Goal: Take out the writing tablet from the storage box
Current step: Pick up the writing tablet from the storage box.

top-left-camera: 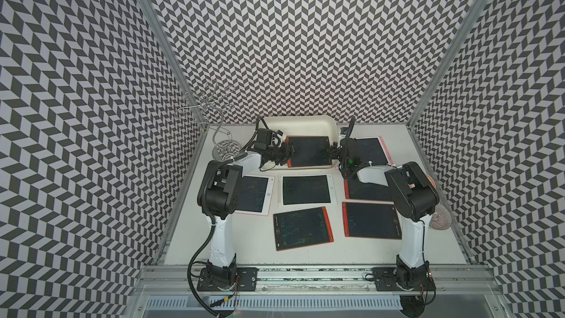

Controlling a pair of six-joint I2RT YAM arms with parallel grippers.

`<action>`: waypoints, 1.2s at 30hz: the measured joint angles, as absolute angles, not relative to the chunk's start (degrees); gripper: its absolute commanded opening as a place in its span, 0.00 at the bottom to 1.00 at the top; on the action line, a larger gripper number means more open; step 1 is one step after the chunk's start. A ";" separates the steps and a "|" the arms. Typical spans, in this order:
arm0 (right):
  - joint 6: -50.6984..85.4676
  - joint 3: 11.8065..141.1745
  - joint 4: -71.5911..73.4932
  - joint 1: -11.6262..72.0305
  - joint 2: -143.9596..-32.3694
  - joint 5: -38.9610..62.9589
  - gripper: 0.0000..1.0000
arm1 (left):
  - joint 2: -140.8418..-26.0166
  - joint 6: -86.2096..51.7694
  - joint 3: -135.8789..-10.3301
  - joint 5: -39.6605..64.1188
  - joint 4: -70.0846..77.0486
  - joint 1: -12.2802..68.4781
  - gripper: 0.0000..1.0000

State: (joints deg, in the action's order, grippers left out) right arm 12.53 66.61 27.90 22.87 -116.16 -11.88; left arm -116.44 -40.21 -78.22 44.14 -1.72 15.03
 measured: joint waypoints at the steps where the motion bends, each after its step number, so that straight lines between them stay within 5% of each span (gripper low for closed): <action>1: 12.67 66.74 27.59 22.87 -116.16 -12.01 0.00 | -116.36 -40.07 -78.22 43.68 -2.13 14.83 0.58; 18: 13.74 70.61 19.29 22.85 -116.20 -12.88 0.00 | -115.22 -37.50 -78.37 42.98 -3.77 14.48 0.02; 36: 18.09 90.19 -1.63 22.57 -123.55 -9.87 0.00 | -111.15 -36.49 -85.12 39.07 -11.33 13.80 0.00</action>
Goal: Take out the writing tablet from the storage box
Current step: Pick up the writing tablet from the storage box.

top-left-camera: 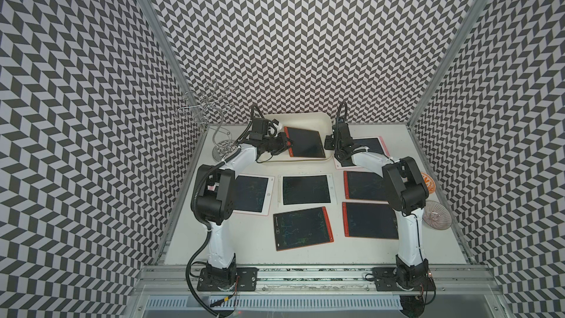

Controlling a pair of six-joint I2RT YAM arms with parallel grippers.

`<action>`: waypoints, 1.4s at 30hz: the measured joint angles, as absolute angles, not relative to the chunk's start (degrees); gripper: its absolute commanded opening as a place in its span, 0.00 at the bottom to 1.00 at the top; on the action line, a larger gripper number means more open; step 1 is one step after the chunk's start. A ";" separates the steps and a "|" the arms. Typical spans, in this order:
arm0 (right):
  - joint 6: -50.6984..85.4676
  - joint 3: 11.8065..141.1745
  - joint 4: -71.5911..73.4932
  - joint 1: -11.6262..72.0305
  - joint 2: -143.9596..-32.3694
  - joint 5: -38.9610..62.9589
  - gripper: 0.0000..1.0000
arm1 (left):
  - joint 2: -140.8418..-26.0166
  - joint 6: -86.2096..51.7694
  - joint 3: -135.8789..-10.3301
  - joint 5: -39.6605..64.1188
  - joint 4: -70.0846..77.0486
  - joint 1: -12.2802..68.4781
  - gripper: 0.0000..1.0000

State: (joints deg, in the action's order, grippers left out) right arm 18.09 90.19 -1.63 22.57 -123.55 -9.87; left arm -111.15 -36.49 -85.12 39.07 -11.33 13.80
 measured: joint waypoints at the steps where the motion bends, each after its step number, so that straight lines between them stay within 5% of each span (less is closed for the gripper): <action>1: 18.31 90.96 -2.74 22.52 -124.05 -9.52 0.00 | -110.78 -36.32 -85.41 38.85 -11.90 13.52 0.00; 12: 19.79 95.72 -10.92 22.33 -126.91 -6.57 0.05 | -106.61 -35.57 -85.54 38.22 -15.31 10.81 0.00; 18: 20.53 96.71 -11.46 22.31 -126.93 -5.08 0.33 | -103.00 -35.55 -85.43 38.35 -16.56 9.63 0.00; 22: 20.78 97.36 -11.11 22.31 -126.93 -4.58 0.74 | -99.66 -35.40 -84.95 38.83 -16.95 9.04 0.00; 28: 20.45 97.45 -11.92 22.31 -126.21 -4.34 0.89 | -94.83 -35.35 -81.03 40.91 -17.43 7.68 0.00; 34: 19.70 96.14 -12.58 21.50 -119.66 -0.03 0.92 | -89.62 -34.02 -75.99 44.62 -18.94 5.30 0.00; 42: 22.09 82.30 -3.97 14.94 -104.49 23.35 0.90 | -80.34 -32.47 -65.28 52.45 -18.76 -0.32 0.00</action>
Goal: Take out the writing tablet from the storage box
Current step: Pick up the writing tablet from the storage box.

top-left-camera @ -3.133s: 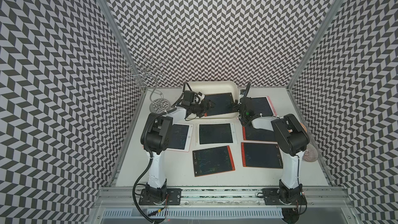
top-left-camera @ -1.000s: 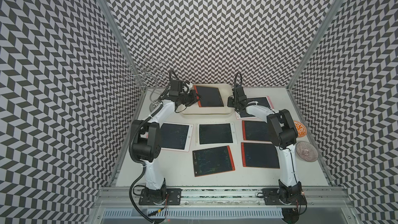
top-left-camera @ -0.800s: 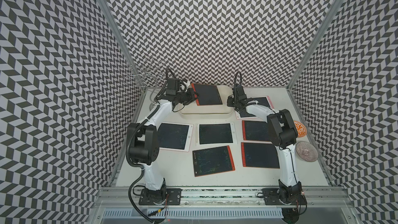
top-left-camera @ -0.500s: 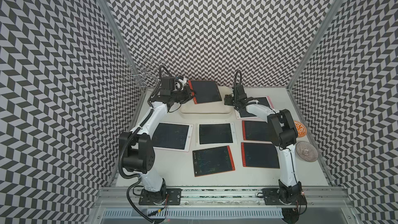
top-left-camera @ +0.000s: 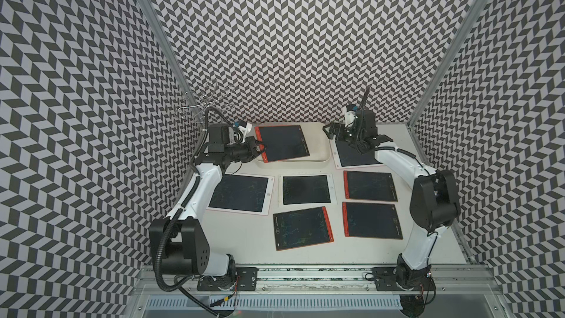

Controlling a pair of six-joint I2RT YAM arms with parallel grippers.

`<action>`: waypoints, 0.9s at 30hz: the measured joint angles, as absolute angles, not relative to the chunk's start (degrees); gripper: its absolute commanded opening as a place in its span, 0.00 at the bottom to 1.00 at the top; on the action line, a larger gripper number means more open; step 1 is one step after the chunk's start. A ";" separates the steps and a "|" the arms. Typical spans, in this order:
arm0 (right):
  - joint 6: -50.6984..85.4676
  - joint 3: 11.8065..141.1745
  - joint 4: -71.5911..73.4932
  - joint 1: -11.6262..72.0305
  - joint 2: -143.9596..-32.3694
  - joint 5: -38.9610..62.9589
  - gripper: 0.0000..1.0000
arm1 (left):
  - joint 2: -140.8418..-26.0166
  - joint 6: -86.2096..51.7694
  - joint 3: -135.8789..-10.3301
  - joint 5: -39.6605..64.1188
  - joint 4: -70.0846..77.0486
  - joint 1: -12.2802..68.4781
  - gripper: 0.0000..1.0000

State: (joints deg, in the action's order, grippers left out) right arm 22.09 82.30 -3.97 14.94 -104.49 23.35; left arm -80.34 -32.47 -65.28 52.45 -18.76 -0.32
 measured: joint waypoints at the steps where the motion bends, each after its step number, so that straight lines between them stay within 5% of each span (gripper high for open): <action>1: 22.57 80.47 -2.72 14.02 -103.66 26.48 0.89 | -79.29 -32.45 -63.79 53.63 -18.72 -1.06 0.00; 15: 27.24 61.08 12.43 12.21 -102.80 58.39 0.82 | -67.59 -33.01 -49.21 60.47 -13.30 -3.16 0.00; 27: 31.73 61.39 23.64 16.10 -104.40 65.04 0.80 | -67.40 -37.04 -44.45 63.31 -6.26 -3.14 0.00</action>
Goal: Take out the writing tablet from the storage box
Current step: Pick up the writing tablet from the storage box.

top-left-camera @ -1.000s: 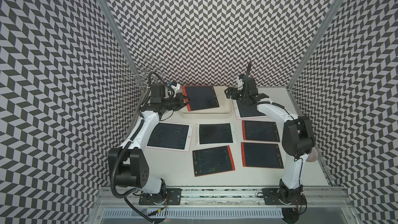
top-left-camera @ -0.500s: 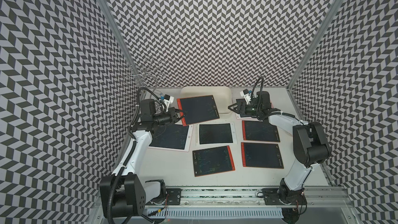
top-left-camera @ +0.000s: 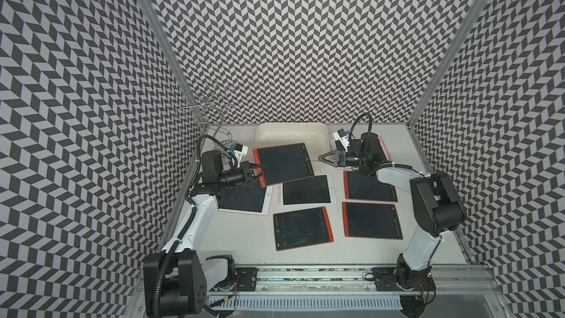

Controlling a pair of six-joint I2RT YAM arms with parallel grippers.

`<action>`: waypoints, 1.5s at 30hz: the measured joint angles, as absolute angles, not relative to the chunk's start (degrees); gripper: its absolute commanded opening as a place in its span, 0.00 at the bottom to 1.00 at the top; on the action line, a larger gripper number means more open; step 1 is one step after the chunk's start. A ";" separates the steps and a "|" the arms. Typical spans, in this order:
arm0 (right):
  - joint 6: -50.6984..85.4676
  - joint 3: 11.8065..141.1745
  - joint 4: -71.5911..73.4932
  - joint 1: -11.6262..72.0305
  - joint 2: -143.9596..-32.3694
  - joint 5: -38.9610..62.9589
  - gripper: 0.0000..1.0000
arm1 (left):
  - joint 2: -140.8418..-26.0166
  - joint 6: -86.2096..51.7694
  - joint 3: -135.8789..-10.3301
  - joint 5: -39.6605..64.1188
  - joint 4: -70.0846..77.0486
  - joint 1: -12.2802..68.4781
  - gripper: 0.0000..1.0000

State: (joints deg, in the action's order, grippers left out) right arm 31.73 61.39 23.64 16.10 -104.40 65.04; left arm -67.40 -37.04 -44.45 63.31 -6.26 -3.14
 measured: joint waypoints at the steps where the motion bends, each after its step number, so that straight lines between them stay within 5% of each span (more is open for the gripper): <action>1: 32.21 61.47 24.34 16.60 -104.90 65.06 0.80 | -67.29 -37.19 -44.42 63.64 -5.69 -3.16 0.00; 5: 34.11 61.56 26.52 18.09 -106.39 65.30 0.78 | -67.05 -37.74 -44.07 64.60 -4.21 -3.14 0.00; 17: 44.73 61.56 40.80 21.34 -108.49 68.73 0.48 | -68.16 -39.11 -42.81 66.54 -0.86 -3.01 0.00; 32: 83.02 58.76 84.03 21.21 -119.92 70.94 0.20 | -71.70 -38.70 -42.81 68.31 1.26 -2.98 0.00; 39: 88.92 58.76 86.48 21.21 -121.54 71.29 0.04 | -72.79 -37.60 -42.81 67.51 0.58 -2.96 0.06; 45: 85.78 58.54 86.46 21.21 -120.97 71.29 0.01 | -73.08 -36.18 -42.85 65.87 -0.82 -2.96 0.20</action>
State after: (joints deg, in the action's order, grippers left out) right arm 85.78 58.54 86.46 21.21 -120.97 71.29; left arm -73.08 -36.18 -42.85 65.87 -0.82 -2.96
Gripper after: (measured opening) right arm 0.066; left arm 0.160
